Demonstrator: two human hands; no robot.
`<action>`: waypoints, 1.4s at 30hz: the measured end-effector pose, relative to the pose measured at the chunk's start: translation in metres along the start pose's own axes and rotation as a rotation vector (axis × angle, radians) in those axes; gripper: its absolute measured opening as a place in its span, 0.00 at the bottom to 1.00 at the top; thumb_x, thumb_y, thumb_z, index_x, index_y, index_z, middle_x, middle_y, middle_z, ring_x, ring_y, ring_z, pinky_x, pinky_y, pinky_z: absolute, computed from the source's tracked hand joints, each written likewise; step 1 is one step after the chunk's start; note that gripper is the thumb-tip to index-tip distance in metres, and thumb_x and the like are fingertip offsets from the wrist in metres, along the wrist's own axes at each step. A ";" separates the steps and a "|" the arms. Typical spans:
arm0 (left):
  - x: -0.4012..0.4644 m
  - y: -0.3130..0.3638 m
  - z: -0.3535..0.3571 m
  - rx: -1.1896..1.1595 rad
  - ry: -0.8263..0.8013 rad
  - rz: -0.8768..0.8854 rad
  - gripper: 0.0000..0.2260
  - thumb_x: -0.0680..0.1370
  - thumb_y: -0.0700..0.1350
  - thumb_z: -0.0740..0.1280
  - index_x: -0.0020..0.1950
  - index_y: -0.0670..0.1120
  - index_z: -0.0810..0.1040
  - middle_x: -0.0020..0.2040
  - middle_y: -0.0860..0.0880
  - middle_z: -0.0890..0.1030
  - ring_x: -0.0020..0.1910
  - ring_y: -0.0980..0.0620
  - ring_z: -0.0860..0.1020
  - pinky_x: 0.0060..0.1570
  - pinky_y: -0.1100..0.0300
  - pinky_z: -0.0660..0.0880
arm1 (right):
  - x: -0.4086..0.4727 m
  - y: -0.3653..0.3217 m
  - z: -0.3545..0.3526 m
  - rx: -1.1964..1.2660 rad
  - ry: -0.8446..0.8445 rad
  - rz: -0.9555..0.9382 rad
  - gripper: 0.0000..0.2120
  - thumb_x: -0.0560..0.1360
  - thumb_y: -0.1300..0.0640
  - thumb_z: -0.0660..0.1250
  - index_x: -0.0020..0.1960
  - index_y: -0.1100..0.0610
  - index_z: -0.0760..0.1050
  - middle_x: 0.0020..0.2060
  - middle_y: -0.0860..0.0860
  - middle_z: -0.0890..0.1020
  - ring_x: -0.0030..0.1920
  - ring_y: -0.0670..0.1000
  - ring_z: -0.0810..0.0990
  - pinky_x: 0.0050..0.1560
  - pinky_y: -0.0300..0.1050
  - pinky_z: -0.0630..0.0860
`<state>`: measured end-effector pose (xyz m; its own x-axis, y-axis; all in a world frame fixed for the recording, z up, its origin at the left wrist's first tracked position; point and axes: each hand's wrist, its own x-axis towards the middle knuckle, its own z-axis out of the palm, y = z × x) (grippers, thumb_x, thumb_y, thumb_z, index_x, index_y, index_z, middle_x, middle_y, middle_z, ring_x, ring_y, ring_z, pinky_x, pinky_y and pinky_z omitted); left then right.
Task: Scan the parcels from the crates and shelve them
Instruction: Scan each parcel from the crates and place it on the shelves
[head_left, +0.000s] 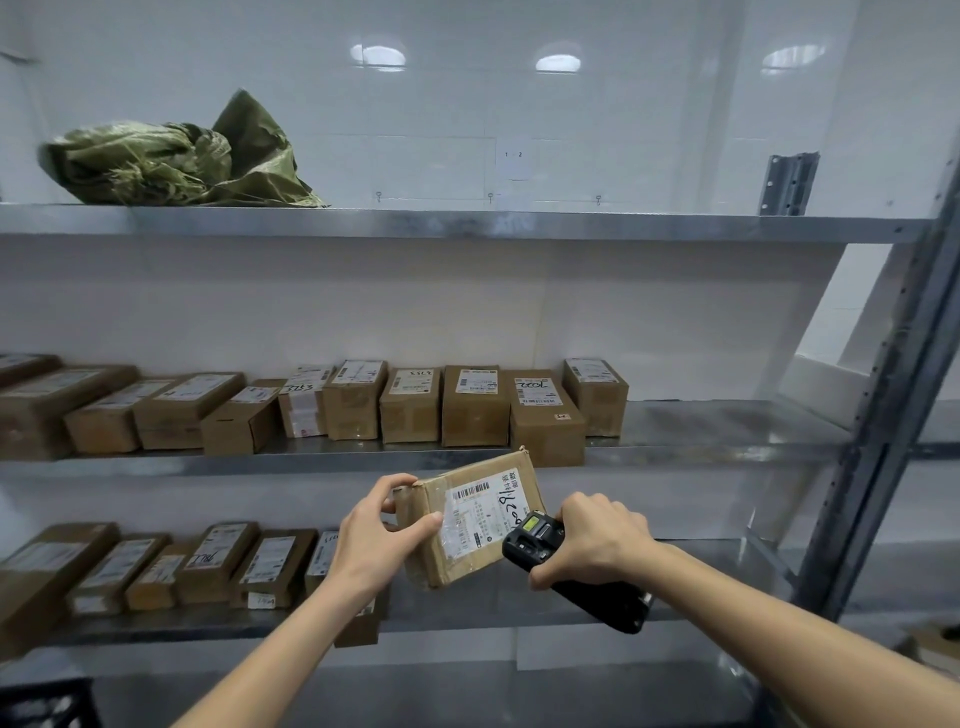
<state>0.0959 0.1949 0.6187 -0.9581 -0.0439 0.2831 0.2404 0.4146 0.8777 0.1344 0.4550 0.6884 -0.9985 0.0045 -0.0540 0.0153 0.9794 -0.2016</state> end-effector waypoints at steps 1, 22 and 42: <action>0.001 -0.001 0.001 -0.006 -0.001 -0.006 0.20 0.70 0.57 0.78 0.58 0.66 0.74 0.58 0.55 0.78 0.58 0.47 0.79 0.51 0.44 0.82 | 0.001 0.001 0.001 0.012 -0.008 0.003 0.27 0.60 0.34 0.78 0.50 0.52 0.80 0.44 0.48 0.83 0.46 0.53 0.81 0.46 0.44 0.75; -0.051 -0.122 0.045 -0.226 0.016 -0.338 0.35 0.57 0.70 0.77 0.60 0.56 0.80 0.55 0.52 0.82 0.54 0.52 0.81 0.52 0.51 0.82 | 0.022 -0.002 0.149 0.736 -0.102 -0.214 0.22 0.63 0.42 0.80 0.56 0.40 0.82 0.45 0.39 0.87 0.46 0.41 0.84 0.52 0.41 0.81; 0.065 -0.287 0.074 0.013 -0.231 -0.324 0.19 0.73 0.47 0.78 0.59 0.58 0.75 0.54 0.55 0.84 0.53 0.58 0.82 0.52 0.60 0.80 | 0.192 -0.009 0.291 0.785 -0.199 -0.086 0.23 0.63 0.48 0.83 0.55 0.39 0.82 0.45 0.40 0.87 0.44 0.40 0.85 0.47 0.42 0.84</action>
<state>-0.0467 0.1400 0.3567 -0.9941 0.0306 -0.1037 -0.0810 0.4246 0.9018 -0.0419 0.3884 0.3956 -0.9711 -0.1730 -0.1646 0.0443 0.5469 -0.8361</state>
